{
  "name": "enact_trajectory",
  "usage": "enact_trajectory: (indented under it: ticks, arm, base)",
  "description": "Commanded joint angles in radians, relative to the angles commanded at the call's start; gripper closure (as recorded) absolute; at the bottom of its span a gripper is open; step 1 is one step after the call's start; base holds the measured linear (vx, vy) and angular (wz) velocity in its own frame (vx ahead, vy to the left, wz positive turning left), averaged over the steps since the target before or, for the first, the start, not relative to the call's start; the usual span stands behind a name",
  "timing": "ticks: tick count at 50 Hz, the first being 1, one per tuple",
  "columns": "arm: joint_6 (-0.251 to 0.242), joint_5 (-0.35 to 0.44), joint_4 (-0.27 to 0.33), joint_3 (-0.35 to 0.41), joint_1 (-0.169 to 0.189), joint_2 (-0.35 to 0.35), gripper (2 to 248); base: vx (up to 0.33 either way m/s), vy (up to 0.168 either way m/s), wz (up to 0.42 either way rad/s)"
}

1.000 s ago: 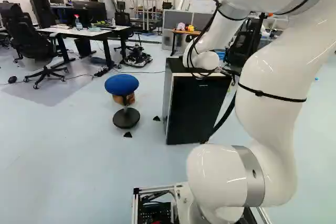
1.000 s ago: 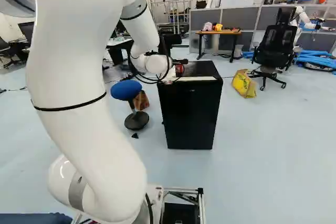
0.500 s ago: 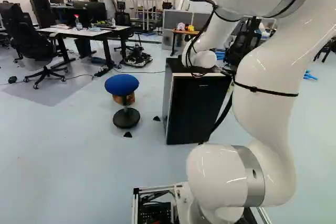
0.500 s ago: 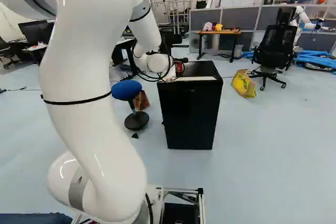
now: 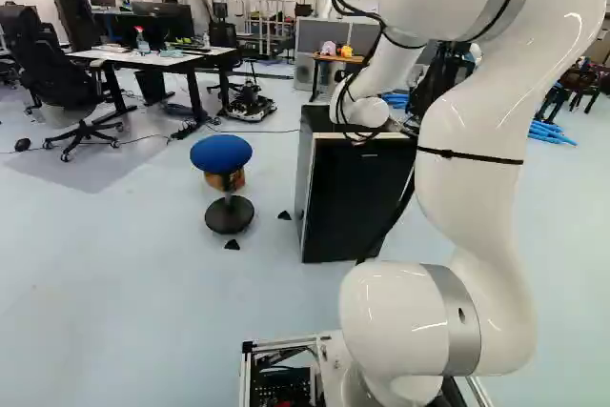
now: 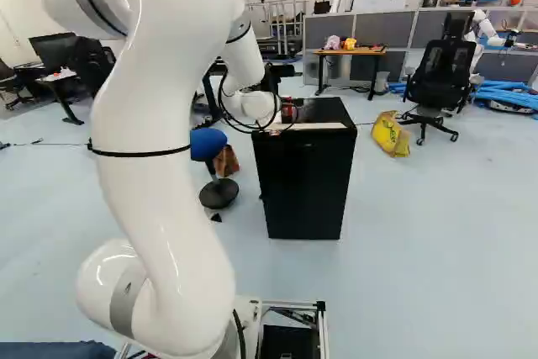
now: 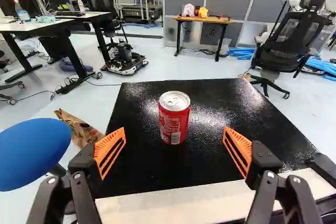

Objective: Grab a drink from the fridge

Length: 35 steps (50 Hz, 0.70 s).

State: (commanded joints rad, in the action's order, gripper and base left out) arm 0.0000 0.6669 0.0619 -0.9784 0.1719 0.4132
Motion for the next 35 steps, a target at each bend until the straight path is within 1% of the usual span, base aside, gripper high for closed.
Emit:
enact_trajectory:
  ticks: [7, 35]
  arm:
    - [0.000, 0.000, 0.000, -0.020, 0.004, 0.030, 3]
    - [0.000, 0.019, 0.000, -0.105, 0.007, 0.096, 3]
  base:
    - [0.000, 0.000, 0.000]
    - [0.000, 0.000, 0.000]
